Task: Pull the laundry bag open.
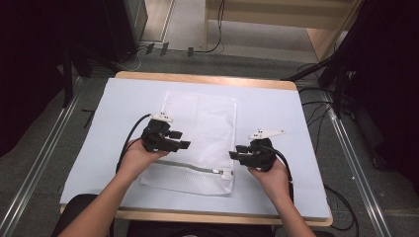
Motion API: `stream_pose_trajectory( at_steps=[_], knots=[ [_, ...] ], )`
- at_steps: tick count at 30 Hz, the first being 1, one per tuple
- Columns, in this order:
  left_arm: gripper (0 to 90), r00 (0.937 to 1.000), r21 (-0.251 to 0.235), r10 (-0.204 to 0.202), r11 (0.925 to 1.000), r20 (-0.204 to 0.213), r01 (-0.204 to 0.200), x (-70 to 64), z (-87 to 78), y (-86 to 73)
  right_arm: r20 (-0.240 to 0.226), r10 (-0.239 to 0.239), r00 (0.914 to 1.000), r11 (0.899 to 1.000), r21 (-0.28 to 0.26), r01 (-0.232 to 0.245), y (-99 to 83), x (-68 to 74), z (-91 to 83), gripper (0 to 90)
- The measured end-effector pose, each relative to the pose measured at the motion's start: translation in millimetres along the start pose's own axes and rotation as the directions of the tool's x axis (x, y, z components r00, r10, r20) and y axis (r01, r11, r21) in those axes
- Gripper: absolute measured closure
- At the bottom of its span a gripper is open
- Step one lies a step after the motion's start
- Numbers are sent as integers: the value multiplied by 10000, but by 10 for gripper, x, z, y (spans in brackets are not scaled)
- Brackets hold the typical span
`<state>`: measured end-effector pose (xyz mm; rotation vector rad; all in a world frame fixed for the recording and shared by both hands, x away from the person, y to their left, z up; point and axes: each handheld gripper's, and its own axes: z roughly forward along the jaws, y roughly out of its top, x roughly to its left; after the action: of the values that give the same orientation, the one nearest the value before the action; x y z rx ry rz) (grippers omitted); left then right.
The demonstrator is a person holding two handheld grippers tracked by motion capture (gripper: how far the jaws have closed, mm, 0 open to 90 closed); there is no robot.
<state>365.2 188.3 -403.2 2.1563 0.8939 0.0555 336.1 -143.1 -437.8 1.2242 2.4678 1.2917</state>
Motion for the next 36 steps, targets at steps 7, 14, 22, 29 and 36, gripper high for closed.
stream_pose_trajectory(
  at_steps=[7,14,22,29,36],
  knots=[
    [568,9981,173,9,9998,623,-20,-96,63,8,-265,-11,9996,9990,446,23,-84,100,22,826],
    [569,9964,378,303,9987,793,-334,-199,175,30,-477,5,9989,9959,909,39,-168,166,92,900],
    [528,9920,663,320,9970,1217,-403,-297,317,-34,-535,-331,9980,9887,1443,405,-274,242,172,900],
    [579,9884,1065,440,9925,1456,-599,-399,440,-51,-482,-949,9943,9841,1464,1010,-319,237,233,900],
    [676,9833,1462,72,9887,1819,-343,-446,588,-87,-548,-1495,9872,9800,1246,1554,-344,241,236,900]
  ],
)
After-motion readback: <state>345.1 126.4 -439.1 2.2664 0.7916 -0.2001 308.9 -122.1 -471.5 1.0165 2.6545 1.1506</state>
